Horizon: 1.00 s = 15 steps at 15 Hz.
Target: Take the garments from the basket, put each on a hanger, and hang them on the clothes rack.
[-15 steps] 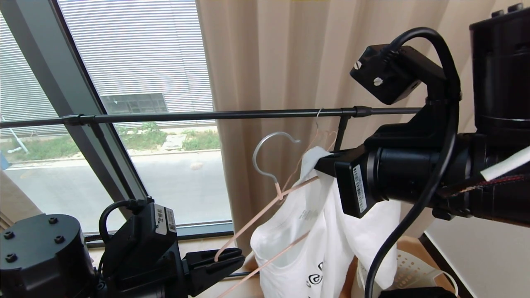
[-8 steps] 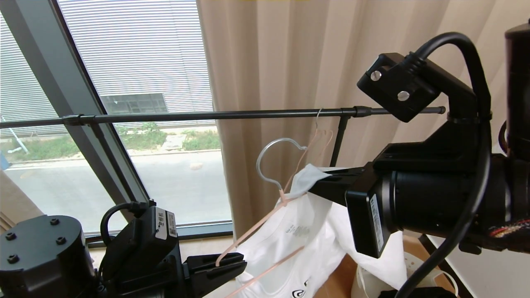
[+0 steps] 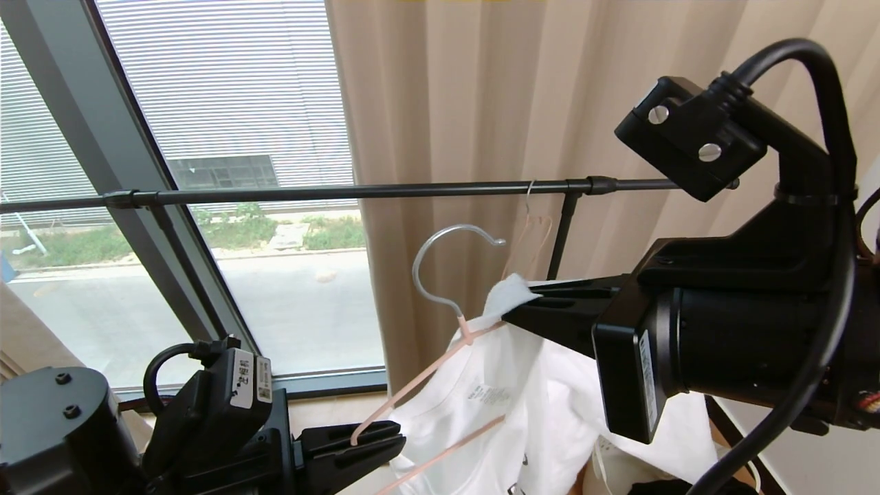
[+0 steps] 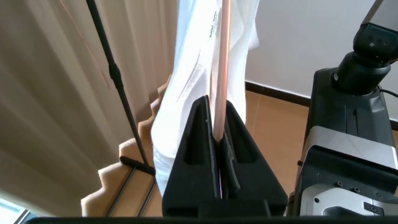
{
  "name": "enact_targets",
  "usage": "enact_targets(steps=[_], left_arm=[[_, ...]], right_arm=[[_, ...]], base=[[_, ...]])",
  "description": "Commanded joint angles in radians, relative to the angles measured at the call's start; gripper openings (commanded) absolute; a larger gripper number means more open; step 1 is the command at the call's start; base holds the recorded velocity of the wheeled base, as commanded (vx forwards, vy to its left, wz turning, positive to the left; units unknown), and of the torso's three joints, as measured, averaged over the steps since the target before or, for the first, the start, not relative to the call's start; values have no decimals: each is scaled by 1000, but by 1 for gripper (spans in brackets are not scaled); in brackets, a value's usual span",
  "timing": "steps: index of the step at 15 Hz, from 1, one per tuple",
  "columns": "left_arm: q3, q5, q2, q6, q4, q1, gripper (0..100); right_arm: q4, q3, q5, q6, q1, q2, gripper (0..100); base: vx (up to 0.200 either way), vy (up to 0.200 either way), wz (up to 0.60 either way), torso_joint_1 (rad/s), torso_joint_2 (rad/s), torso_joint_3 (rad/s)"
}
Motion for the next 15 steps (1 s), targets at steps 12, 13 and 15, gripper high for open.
enact_targets(steps=[12,13,15], left_arm=[[46,-2,-46,-3,-2,21,0],[52,-2,-46,-5,-2,25,0],[53,-2,-46,-5,-2,25,0]], right_arm=[[3,17,62,-110,-238,-60,100],[3,20,183,-171,-324,-91,100],[3,20,320,-245,-416,-112,100]], base=[[0,0,0,0,0,0],[0,0,0,0,0,0],[0,0,0,0,0,0]])
